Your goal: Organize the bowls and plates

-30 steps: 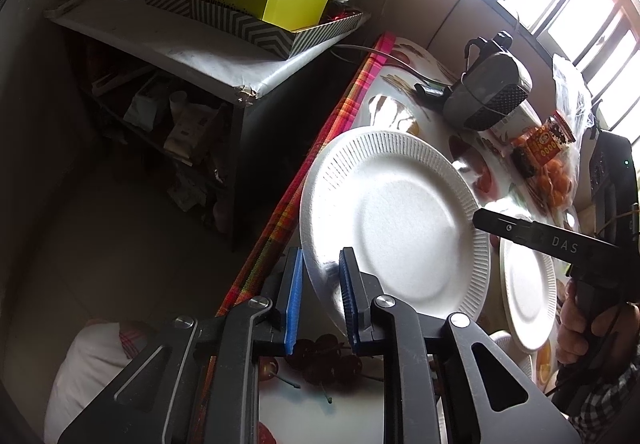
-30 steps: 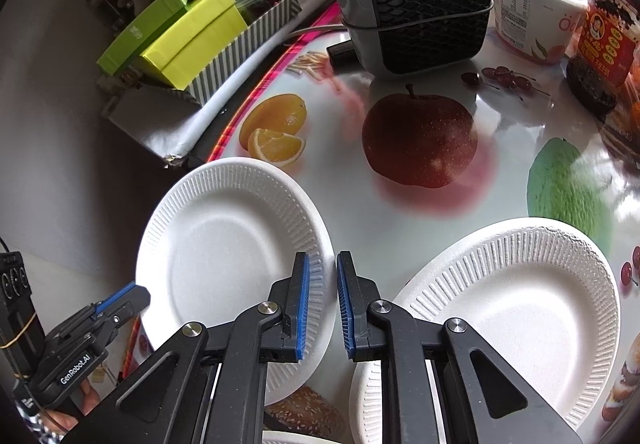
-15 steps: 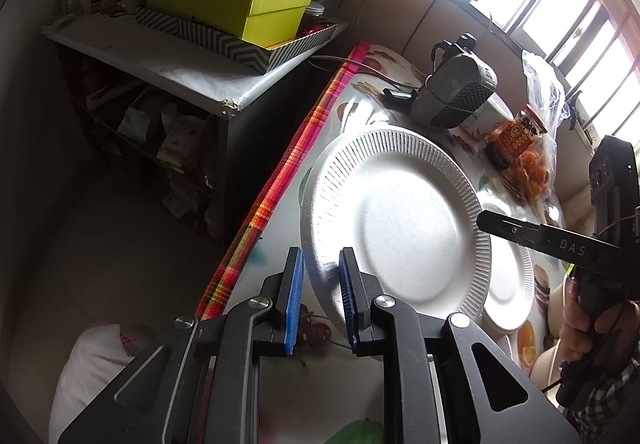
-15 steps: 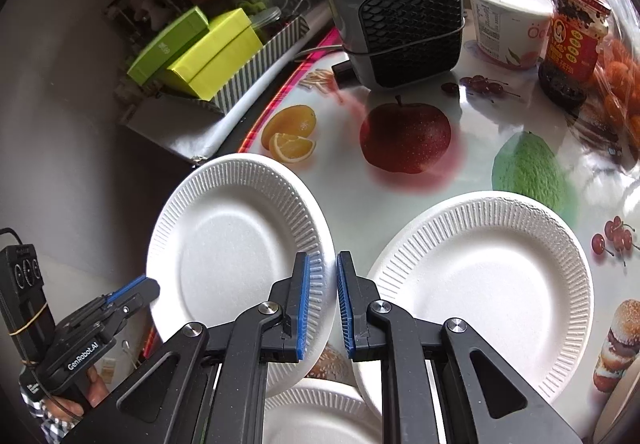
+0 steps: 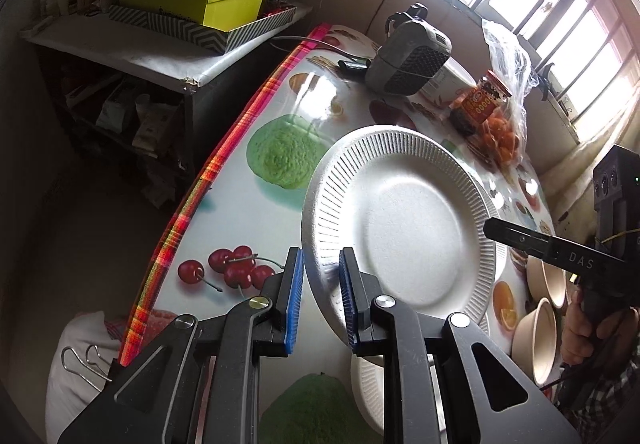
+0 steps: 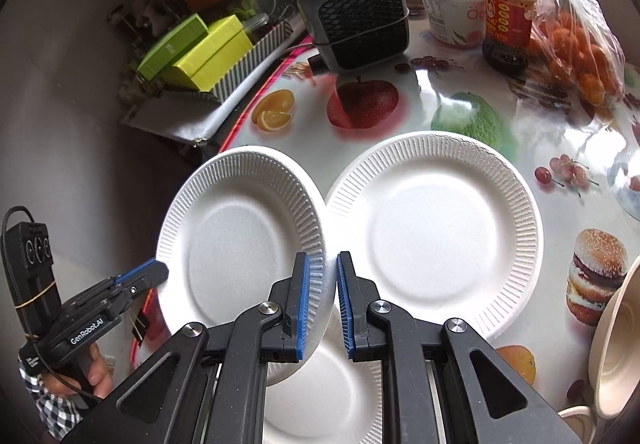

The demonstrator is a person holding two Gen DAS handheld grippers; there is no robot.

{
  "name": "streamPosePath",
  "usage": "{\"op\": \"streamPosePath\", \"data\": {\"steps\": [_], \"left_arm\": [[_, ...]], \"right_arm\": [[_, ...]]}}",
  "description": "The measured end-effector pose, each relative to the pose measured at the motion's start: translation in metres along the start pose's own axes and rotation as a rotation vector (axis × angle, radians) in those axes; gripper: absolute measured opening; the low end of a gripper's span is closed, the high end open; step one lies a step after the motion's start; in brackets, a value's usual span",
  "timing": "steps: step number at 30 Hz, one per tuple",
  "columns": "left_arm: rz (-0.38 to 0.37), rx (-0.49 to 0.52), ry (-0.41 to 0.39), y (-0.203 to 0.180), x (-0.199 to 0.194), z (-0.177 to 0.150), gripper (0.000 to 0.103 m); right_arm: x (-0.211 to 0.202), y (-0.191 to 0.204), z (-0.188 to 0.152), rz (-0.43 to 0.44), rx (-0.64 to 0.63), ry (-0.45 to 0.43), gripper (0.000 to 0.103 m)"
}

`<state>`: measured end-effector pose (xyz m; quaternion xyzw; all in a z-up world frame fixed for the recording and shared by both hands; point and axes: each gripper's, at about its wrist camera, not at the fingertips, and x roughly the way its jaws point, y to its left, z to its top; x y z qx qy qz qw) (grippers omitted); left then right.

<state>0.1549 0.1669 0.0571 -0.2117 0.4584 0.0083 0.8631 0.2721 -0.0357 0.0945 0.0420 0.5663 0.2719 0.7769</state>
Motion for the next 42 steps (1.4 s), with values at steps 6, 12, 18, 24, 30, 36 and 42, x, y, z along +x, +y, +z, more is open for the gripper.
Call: {"op": "streamPosePath", "data": {"steps": [6, 12, 18, 24, 30, 36, 42], "left_arm": [[-0.013, 0.031, 0.021, -0.016, 0.002, -0.013, 0.019], [-0.02, 0.051, 0.047, -0.026, 0.005, -0.024, 0.019], [-0.028, 0.068, 0.076, -0.032, 0.009, -0.038, 0.019], [-0.036, 0.071, 0.111, -0.034, 0.015, -0.05, 0.019], [-0.029, 0.076, 0.123, -0.034, 0.016, -0.056, 0.019], [-0.026, 0.08, 0.134, -0.034, 0.017, -0.061, 0.019], [-0.02, 0.089, 0.146, -0.036, 0.019, -0.064, 0.019]], "right_arm": [[-0.014, -0.015, -0.022, -0.005, 0.024, -0.002, 0.014], [-0.022, -0.025, -0.04, -0.012, 0.045, 0.001, 0.014], [-0.026, -0.033, -0.059, -0.023, 0.059, 0.016, 0.014], [-0.027, -0.038, -0.076, -0.034, 0.065, 0.036, 0.014], [-0.023, -0.04, -0.086, -0.038, 0.074, 0.055, 0.014], [-0.02, -0.041, -0.095, -0.041, 0.083, 0.068, 0.014], [-0.019, -0.041, -0.103, -0.054, 0.082, 0.075, 0.014]]}}
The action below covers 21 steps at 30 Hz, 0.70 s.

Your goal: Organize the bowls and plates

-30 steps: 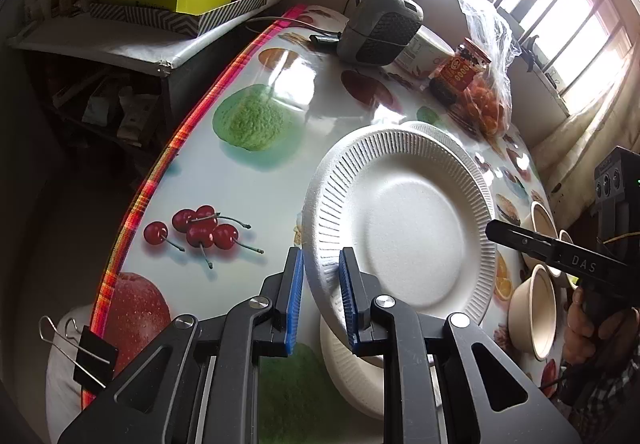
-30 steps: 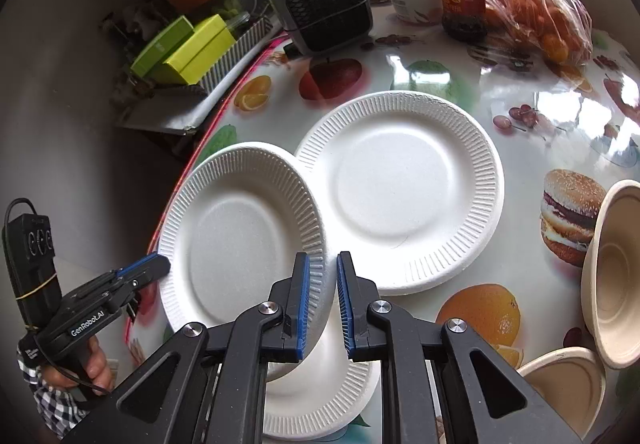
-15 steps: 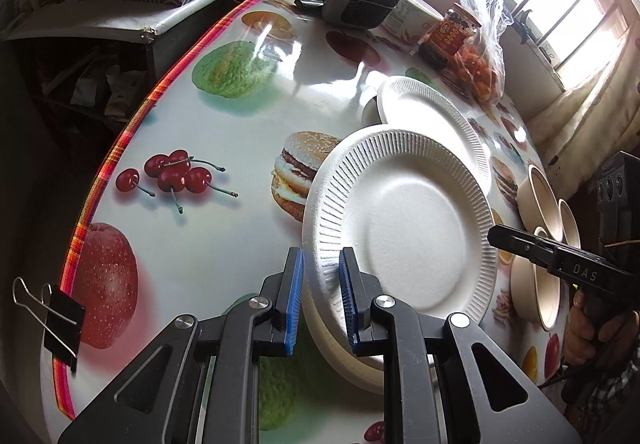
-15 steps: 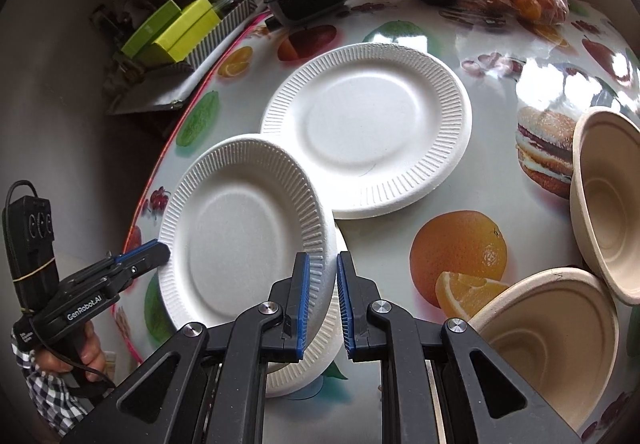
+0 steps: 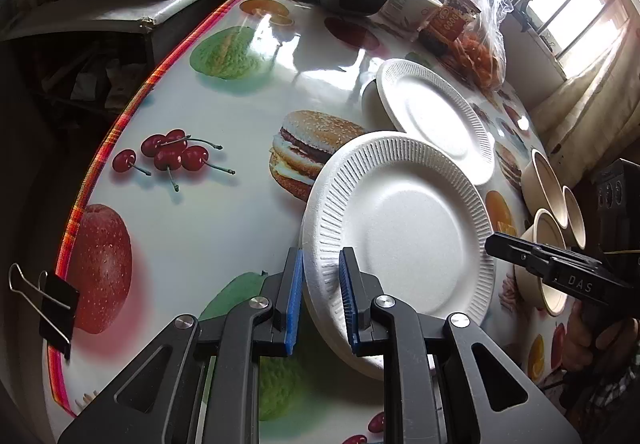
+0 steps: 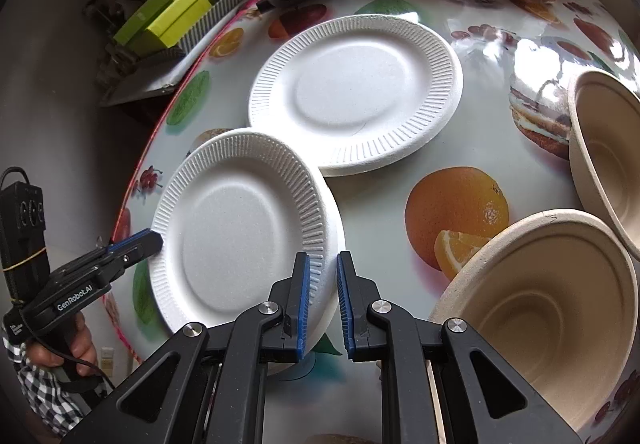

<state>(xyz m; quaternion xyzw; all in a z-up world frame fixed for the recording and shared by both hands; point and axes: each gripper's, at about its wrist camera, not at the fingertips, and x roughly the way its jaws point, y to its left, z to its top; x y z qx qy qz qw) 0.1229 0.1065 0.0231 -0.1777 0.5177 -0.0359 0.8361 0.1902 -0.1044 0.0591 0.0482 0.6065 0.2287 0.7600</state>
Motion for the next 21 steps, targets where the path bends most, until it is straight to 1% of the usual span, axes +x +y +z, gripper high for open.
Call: {"op": "streamPosePath", "data": {"steps": [9, 21], "left_arm": [[0.006, 0.005, 0.005, 0.001, 0.0, -0.004, 0.019], [0.018, 0.007, 0.0, 0.004, -0.005, -0.012, 0.019]], "right_arm": [[0.0, 0.001, -0.003, -0.01, -0.01, -0.003, 0.014], [0.001, 0.013, -0.009, -0.031, -0.045, 0.006, 0.016]]}}
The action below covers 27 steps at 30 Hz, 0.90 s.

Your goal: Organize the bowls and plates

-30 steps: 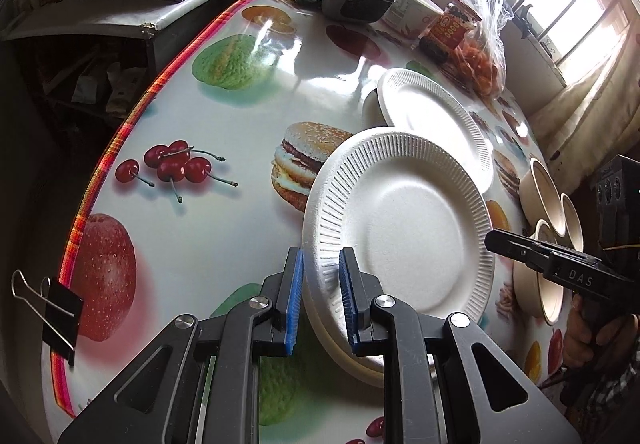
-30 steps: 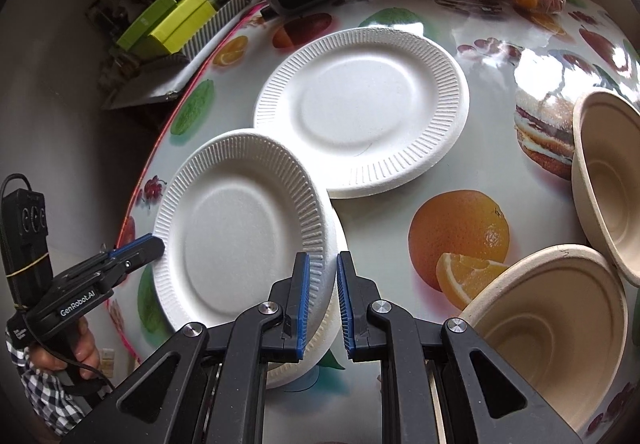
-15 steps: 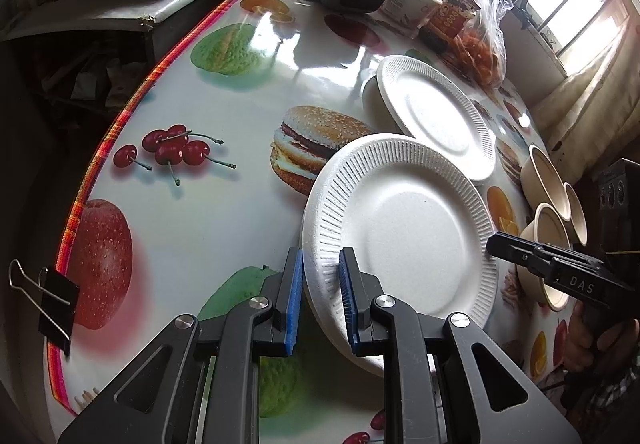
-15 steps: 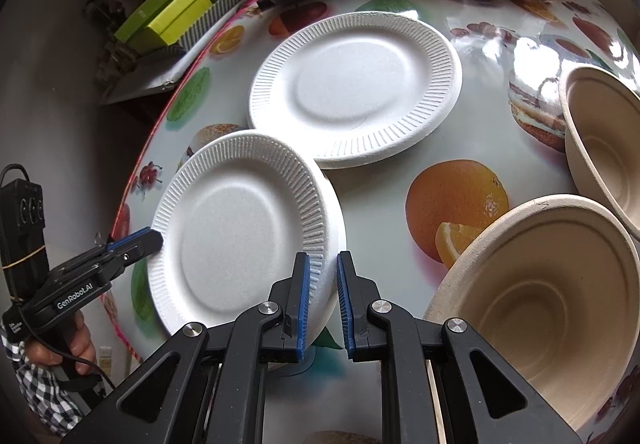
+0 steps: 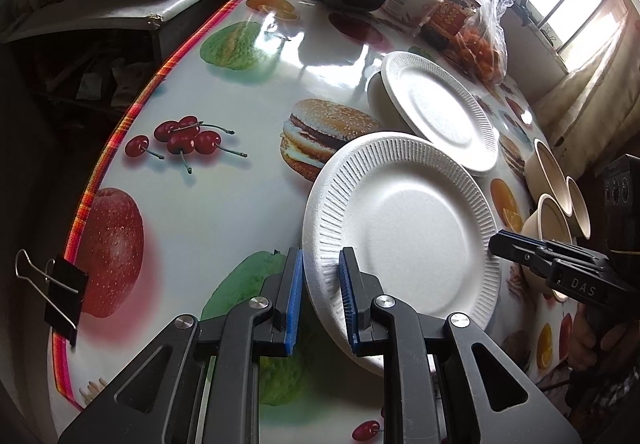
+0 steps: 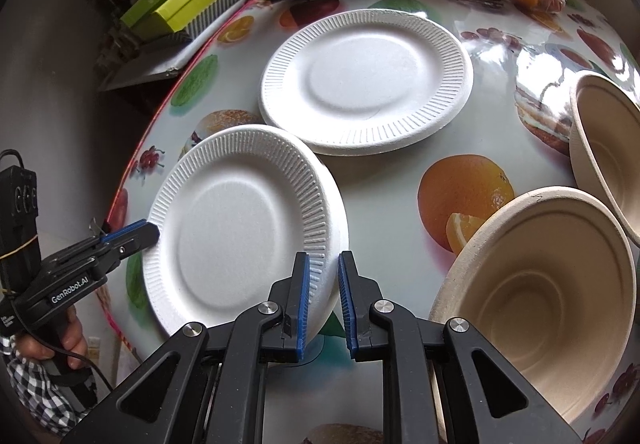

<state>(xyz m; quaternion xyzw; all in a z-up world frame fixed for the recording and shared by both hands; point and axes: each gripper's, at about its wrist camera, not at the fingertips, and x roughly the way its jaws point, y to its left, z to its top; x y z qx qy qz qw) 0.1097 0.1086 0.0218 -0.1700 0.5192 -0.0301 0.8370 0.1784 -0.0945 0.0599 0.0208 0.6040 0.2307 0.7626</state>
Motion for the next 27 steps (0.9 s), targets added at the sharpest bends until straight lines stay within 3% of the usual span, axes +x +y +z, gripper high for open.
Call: {"op": "streamPosePath", "data": {"steps": [22, 27], "left_arm": [[0.019, -0.008, -0.008, 0.003, -0.005, -0.005, 0.019], [0.027, -0.005, -0.007, 0.004, -0.004, -0.005, 0.019]], "right_arm": [[0.0, 0.01, -0.007, -0.013, -0.037, 0.001, 0.016], [-0.001, 0.01, -0.007, -0.019, -0.044, -0.004, 0.021]]}}
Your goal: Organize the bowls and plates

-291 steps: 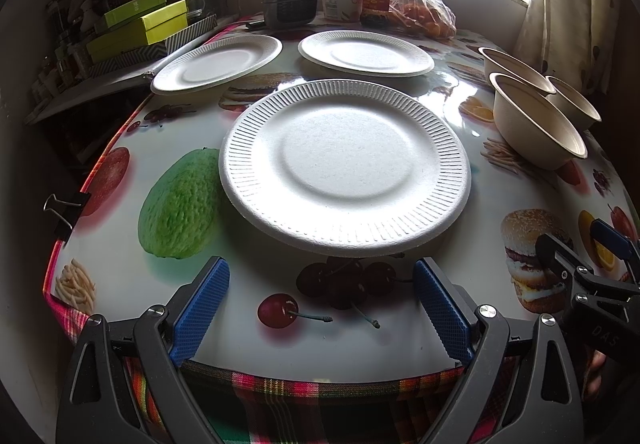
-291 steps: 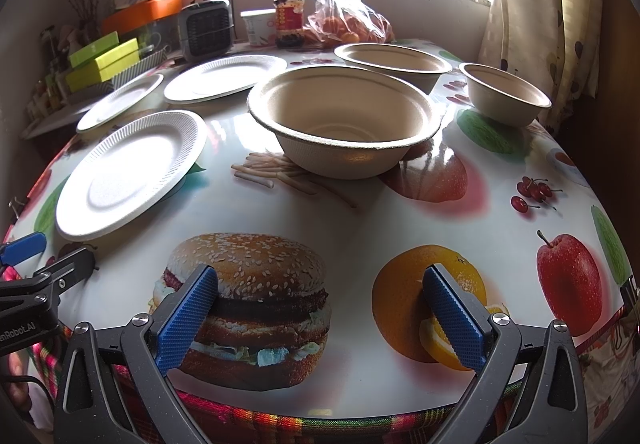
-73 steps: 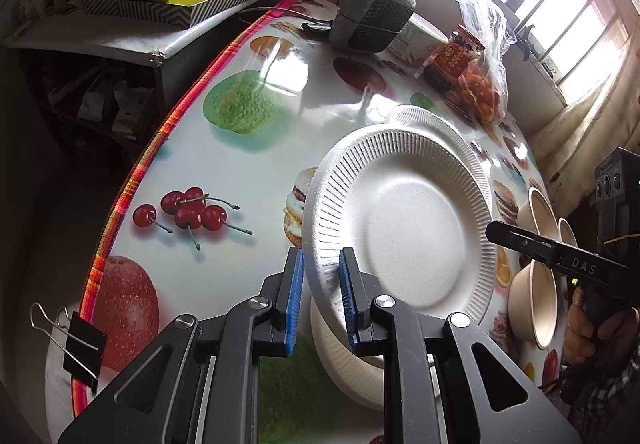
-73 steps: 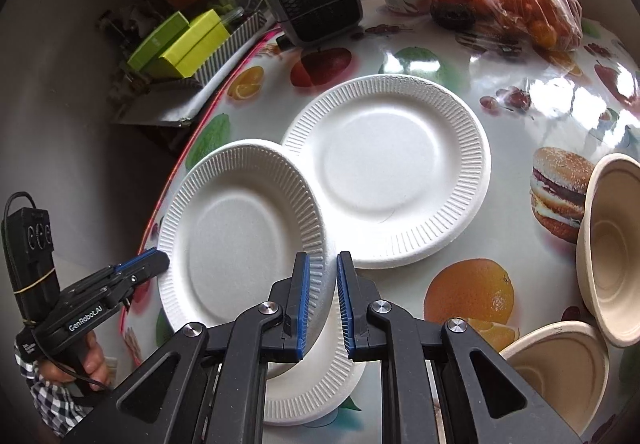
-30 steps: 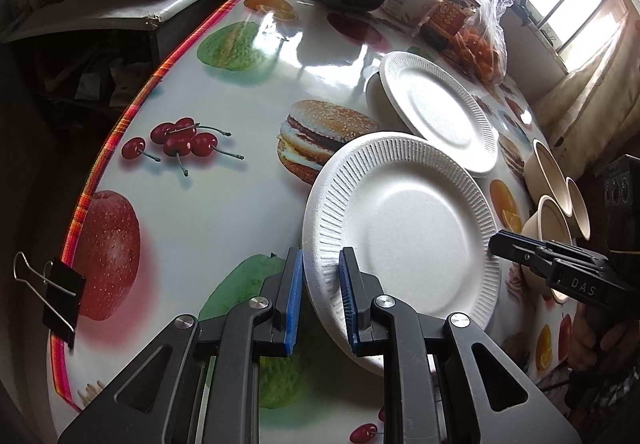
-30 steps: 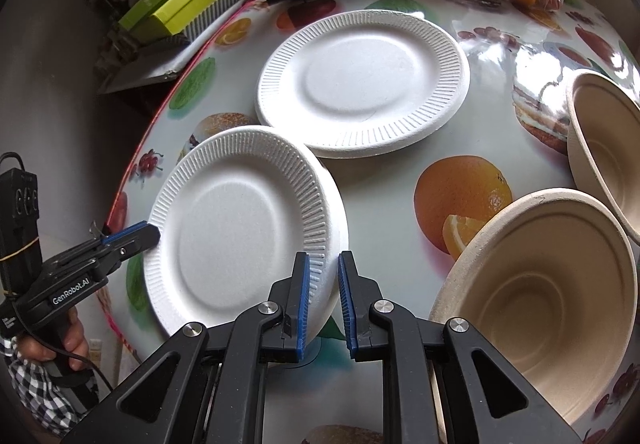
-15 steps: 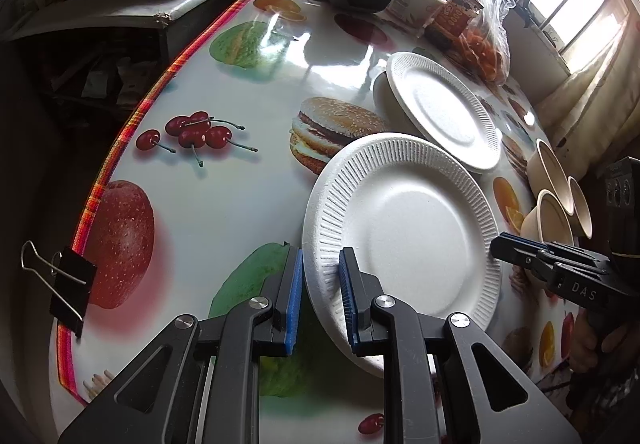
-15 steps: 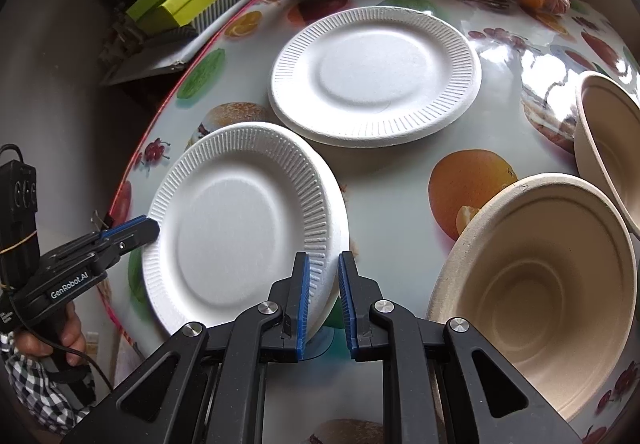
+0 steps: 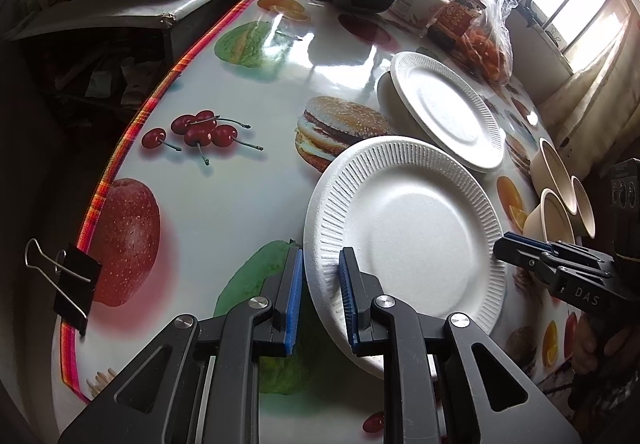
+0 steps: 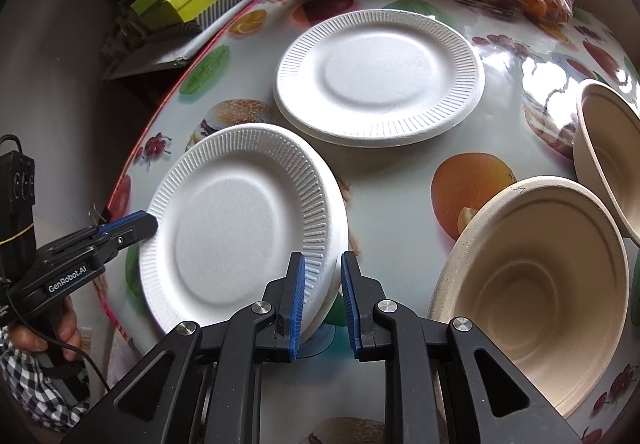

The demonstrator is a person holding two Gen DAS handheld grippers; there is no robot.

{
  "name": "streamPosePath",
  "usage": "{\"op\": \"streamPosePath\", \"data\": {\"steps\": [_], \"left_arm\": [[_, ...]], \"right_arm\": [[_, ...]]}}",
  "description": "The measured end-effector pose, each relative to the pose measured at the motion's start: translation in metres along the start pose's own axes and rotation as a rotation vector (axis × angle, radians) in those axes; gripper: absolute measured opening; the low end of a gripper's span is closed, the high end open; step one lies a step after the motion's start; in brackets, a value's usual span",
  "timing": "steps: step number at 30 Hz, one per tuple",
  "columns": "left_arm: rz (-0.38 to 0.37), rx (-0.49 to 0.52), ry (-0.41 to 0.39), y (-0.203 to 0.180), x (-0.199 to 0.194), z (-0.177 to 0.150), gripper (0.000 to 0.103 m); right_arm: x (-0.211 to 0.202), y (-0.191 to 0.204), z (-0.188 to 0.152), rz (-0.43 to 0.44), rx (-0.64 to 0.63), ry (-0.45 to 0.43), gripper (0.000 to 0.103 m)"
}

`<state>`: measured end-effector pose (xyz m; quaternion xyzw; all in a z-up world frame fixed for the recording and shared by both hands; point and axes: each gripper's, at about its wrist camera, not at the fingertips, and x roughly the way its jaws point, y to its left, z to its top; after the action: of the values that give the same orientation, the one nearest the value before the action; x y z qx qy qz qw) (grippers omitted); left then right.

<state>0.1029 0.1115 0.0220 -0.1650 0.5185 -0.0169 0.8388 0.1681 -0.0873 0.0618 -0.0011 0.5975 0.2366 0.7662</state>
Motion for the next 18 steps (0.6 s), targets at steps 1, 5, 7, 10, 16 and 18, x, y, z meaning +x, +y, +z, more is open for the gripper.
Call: {"op": "streamPosePath", "data": {"steps": [1, 5, 7, 10, 16, 18], "left_arm": [[0.004, 0.001, 0.0, 0.0, 0.0, 0.0, 0.019], [0.008, 0.0, 0.001, 0.0, 0.0, 0.0, 0.019], [0.007, 0.005, -0.001, 0.0, 0.0, 0.001, 0.019], [0.007, 0.007, -0.005, 0.0, -0.002, 0.001, 0.021], [0.013, 0.011, -0.017, -0.003, -0.007, 0.006, 0.029], [0.013, 0.015, -0.022, -0.005, -0.01, 0.009, 0.031]], "right_arm": [[0.0, 0.001, 0.0, -0.004, -0.002, -0.002, 0.021], [-0.001, 0.001, 0.0, -0.008, -0.004, -0.005, 0.029], [-0.001, 0.001, 0.0, -0.013, -0.003, -0.008, 0.031], [-0.003, 0.0, 0.001, -0.017, 0.001, -0.012, 0.033], [-0.012, 0.0, 0.003, -0.016, 0.007, -0.03, 0.04], [-0.018, -0.002, 0.006, -0.016, 0.012, -0.047, 0.043]]}}
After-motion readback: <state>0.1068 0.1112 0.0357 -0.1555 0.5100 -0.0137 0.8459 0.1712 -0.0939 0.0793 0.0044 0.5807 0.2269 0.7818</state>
